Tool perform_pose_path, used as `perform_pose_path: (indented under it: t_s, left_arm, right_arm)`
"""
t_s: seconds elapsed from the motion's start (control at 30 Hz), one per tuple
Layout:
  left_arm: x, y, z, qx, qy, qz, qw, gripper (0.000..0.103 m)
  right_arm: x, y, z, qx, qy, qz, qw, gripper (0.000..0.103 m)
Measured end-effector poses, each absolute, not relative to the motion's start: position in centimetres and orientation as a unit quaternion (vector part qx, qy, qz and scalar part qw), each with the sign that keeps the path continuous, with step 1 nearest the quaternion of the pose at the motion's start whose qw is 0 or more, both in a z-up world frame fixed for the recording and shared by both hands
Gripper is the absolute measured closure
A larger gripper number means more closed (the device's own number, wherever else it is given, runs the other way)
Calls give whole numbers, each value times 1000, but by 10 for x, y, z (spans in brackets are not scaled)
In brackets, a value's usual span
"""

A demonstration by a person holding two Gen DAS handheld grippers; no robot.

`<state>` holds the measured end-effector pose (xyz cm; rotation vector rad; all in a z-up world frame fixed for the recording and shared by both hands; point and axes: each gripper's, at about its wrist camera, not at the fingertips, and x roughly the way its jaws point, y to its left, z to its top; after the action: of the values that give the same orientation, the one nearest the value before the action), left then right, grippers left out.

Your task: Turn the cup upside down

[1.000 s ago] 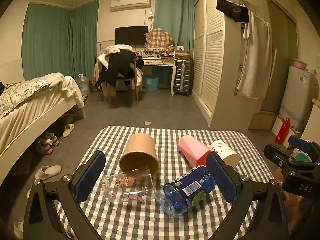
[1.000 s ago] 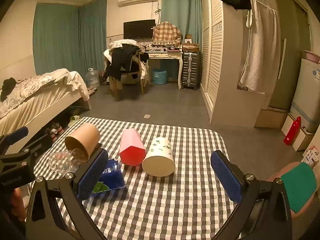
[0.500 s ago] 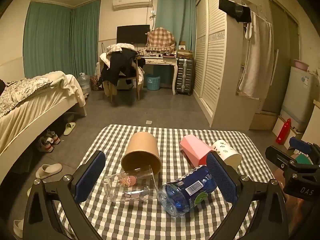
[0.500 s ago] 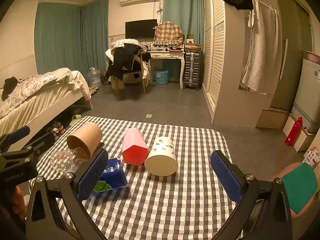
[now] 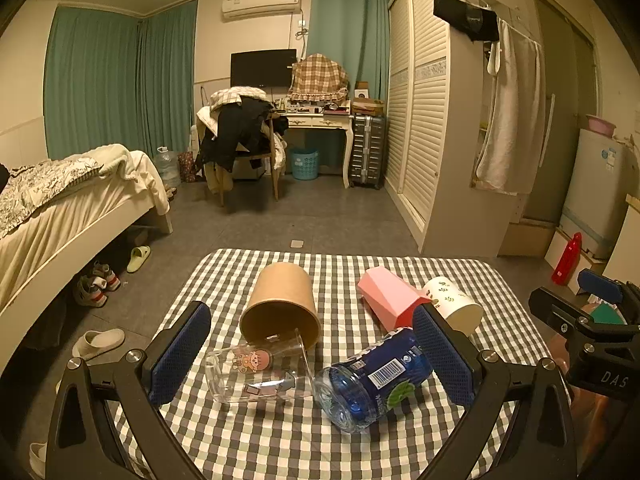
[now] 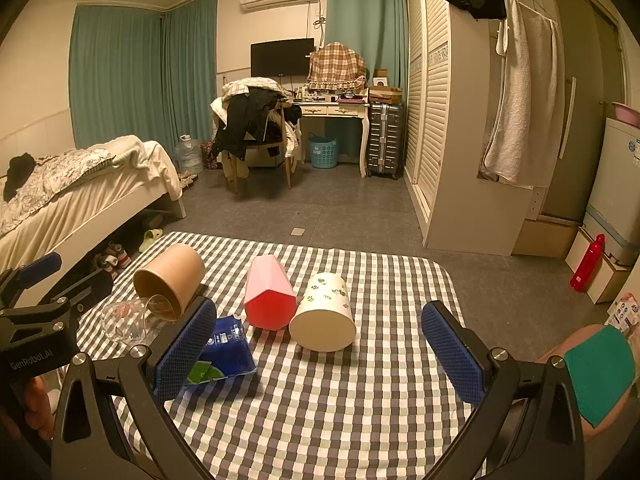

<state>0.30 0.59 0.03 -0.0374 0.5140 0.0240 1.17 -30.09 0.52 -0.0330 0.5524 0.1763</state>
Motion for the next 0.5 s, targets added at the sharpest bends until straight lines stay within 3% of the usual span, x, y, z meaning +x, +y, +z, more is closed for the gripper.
perform_pose_path:
  t_s: [0.5]
  left_arm:
    - [3,5,-1,-18,254,12,967,0]
  right_arm:
    - [12,-299,5,-16,273,86,958,0]
